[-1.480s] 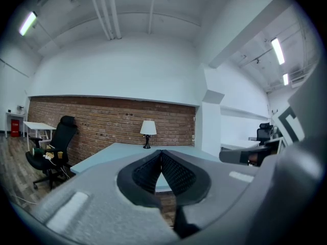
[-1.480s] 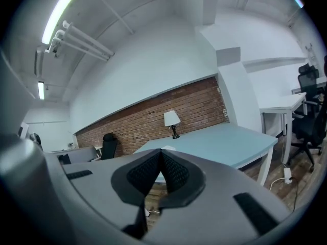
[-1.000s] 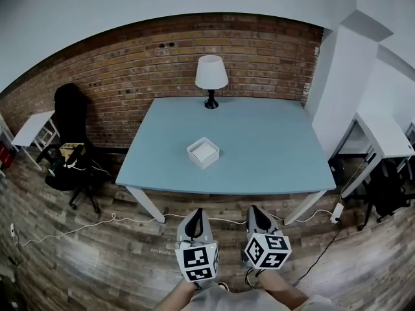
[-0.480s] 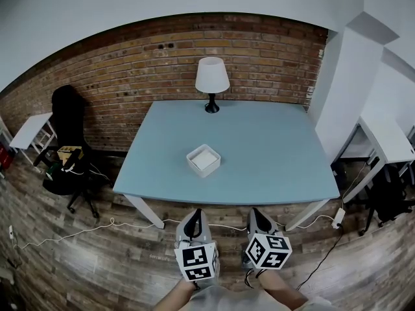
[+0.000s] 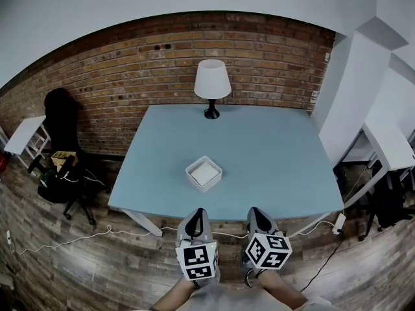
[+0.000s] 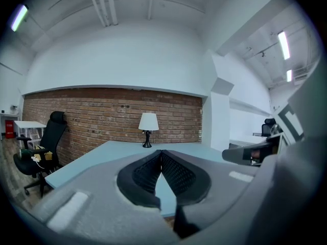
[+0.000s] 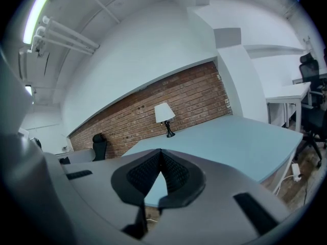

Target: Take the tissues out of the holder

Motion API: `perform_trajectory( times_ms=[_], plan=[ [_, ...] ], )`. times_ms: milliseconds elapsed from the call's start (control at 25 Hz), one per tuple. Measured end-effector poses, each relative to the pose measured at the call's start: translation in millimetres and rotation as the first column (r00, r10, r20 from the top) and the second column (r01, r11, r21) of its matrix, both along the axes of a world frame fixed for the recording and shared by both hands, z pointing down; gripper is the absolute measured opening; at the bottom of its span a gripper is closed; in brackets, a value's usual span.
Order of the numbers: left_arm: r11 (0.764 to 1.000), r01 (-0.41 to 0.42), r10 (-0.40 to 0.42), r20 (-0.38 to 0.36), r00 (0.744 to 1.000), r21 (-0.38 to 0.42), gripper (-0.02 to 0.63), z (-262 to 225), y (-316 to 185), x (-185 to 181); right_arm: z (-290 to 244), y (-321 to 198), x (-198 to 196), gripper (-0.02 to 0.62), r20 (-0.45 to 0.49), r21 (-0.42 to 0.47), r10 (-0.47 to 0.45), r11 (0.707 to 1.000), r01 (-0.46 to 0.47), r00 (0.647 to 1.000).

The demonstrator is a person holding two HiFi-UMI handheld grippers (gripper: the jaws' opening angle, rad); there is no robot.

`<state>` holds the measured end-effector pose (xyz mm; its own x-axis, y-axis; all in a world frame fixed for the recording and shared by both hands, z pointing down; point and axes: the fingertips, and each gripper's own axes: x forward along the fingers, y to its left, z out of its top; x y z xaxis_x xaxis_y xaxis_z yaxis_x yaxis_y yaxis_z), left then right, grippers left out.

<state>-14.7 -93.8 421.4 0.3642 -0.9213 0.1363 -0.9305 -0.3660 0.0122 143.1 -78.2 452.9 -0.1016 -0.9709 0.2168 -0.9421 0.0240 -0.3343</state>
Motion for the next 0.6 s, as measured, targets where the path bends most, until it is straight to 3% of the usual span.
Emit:
perform_trajectory(
  times_ms=[600],
  plan=[
    [0.998, -0.062, 0.062, -0.006, 0.998, 0.01, 0.009, -13, -145, 6, -18, -149, -6, 0.005, 0.004, 0.022, 0.022, 1.0, -0.022, 1.0]
  ],
)
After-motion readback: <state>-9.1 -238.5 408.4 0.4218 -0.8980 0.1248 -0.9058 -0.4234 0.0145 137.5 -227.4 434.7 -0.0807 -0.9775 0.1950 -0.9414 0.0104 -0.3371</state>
